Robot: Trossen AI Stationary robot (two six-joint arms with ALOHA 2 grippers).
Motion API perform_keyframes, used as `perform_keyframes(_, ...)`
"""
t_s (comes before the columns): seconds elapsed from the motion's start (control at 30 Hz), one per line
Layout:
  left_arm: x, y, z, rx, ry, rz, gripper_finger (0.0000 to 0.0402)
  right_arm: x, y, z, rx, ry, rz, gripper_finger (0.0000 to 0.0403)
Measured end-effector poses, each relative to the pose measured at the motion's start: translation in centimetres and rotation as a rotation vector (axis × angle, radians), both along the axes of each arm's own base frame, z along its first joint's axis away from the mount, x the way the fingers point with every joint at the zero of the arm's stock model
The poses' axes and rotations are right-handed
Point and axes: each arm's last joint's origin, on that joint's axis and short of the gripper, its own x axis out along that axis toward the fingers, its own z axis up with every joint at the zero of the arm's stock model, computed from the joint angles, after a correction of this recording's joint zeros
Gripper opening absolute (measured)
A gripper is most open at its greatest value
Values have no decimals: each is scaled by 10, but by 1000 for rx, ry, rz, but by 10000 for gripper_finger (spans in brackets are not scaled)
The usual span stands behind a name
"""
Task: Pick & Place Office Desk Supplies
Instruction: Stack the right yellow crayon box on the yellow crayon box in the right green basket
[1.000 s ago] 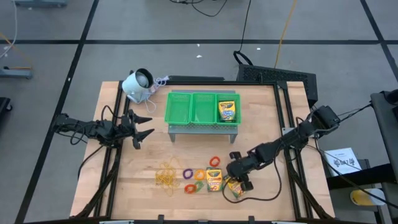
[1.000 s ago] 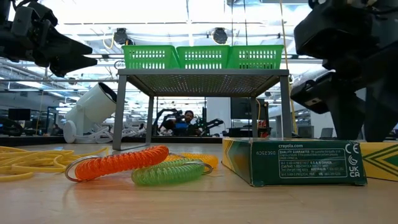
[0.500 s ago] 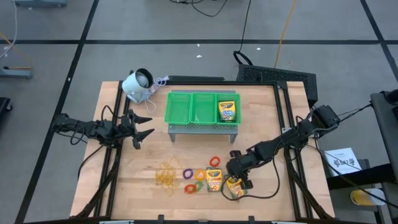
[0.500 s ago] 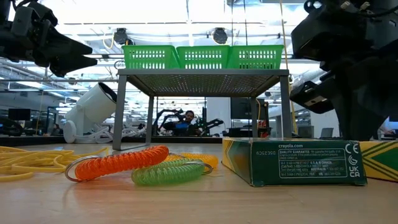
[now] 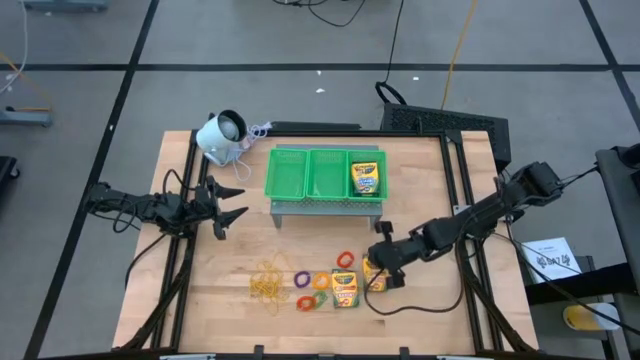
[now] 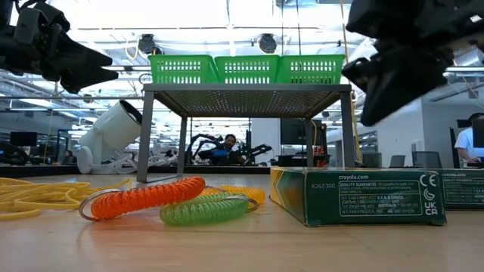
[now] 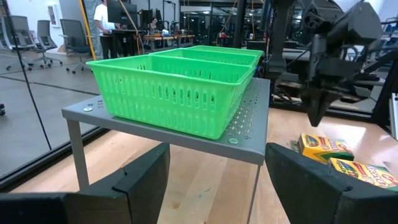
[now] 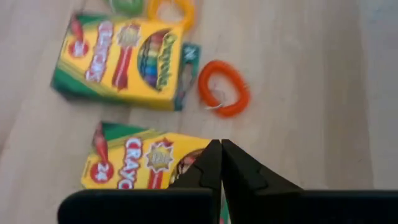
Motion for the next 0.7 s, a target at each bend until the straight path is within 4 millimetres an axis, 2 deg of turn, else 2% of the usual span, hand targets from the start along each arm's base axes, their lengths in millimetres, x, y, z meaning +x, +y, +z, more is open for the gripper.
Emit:
perform_keyframes(0.13,0,0,0,0,0,0,271,0,-1,4,55,-17,-58,1)
perform_keyframes(0.23,0,0,0,0,0,0,271,2,1,5,97,-40,-88,18)
perform_keyframes(0.33,0,0,0,0,-1,0,271,4,2,7,165,-51,-125,57)
perform_keyframes(0.47,0,0,0,0,-1,0,271,2,-4,4,177,-6,-186,130)
perform_keyframes(0.6,0,0,0,0,0,0,271,-5,-11,-14,180,31,-226,197)
perform_keyframes(0.7,0,0,0,0,-1,0,271,-13,-16,-30,188,54,-260,229)
